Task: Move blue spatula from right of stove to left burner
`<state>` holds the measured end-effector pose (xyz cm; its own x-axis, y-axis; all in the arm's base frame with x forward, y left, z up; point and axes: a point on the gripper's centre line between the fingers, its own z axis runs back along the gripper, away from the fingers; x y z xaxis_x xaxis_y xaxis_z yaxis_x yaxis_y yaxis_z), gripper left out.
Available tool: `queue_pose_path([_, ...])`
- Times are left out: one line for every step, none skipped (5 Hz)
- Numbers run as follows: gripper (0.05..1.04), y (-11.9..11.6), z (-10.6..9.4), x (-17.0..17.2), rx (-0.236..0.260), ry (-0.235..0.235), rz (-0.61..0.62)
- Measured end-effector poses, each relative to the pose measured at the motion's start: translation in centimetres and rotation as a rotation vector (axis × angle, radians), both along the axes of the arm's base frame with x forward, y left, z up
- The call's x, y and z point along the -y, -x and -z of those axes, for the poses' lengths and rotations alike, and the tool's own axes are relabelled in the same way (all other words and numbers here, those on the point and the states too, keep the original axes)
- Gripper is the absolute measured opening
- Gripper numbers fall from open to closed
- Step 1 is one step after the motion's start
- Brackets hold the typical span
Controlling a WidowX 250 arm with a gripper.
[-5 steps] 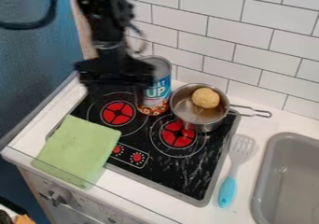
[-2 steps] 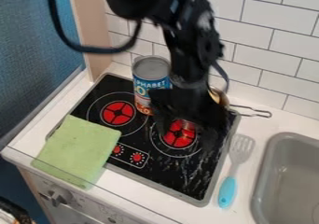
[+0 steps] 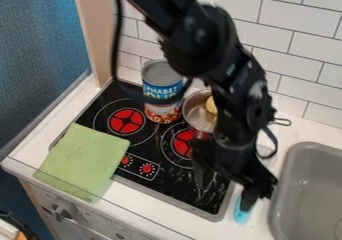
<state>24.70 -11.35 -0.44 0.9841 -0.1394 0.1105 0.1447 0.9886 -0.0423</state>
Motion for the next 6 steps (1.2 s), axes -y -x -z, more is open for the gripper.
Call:
queue_pose_path([0.999,-0.6,1.3,0.7,0.008,-0.006,0.008])
queue_pose_path([0.999,-1.0,2.4,1.0,-0.007,-0.019,-0.004])
queue_pose_path([0.999,-1.3,2.8,1.0,-0.019,-0.027,-0.022])
queue_pose_path([0.961,-1.4,3.6,0.9,-0.043,-0.048,-0.040])
queue_pose_path([0.685,-1.8,3.9,0.9,-0.057,-0.097,-0.045])
queue_pose_path([0.402,-2.1,4.0,1.0,-0.063,-0.117,-0.050])
